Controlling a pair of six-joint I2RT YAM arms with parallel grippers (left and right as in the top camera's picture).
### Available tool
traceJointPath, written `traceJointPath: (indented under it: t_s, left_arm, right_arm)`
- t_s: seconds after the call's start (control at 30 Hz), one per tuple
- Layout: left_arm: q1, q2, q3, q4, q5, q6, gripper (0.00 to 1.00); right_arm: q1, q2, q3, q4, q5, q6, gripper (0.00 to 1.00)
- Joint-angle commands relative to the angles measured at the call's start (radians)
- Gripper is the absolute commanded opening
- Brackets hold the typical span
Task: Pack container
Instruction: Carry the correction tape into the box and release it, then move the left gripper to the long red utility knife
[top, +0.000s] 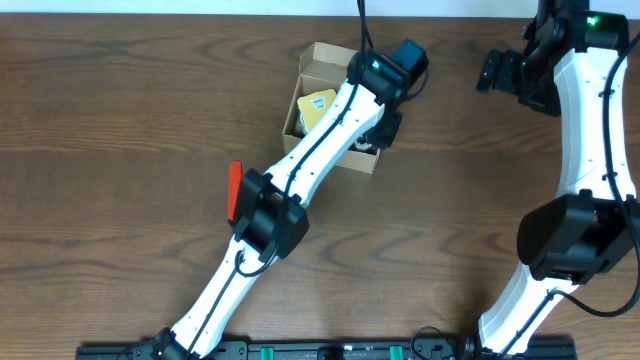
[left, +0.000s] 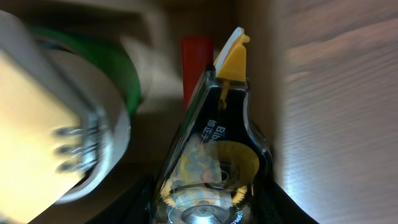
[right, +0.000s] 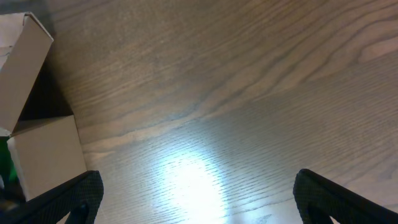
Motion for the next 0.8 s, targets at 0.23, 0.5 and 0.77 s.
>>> traceJointPath:
  t_s: [0.23, 0.5, 0.77]
  left_arm:
    - [0.017, 0.028, -0.003, -0.001, 0.016, 0.006, 0.38]
    - [0.018, 0.01, 0.003, -0.013, 0.005, 0.019, 0.62]
    - [0.017, -0.108, 0.011, -0.037, -0.065, 0.026, 0.63]
  right_arm:
    - [-0.001, 0.006, -0.003, -0.014, 0.0, 0.013, 0.99]
    - [-0.001, 0.006, -0.003, -0.02, 0.0, 0.013, 0.99]
    - [-0.001, 0.006, -0.003, -0.021, 0.0, 0.014, 0.99]
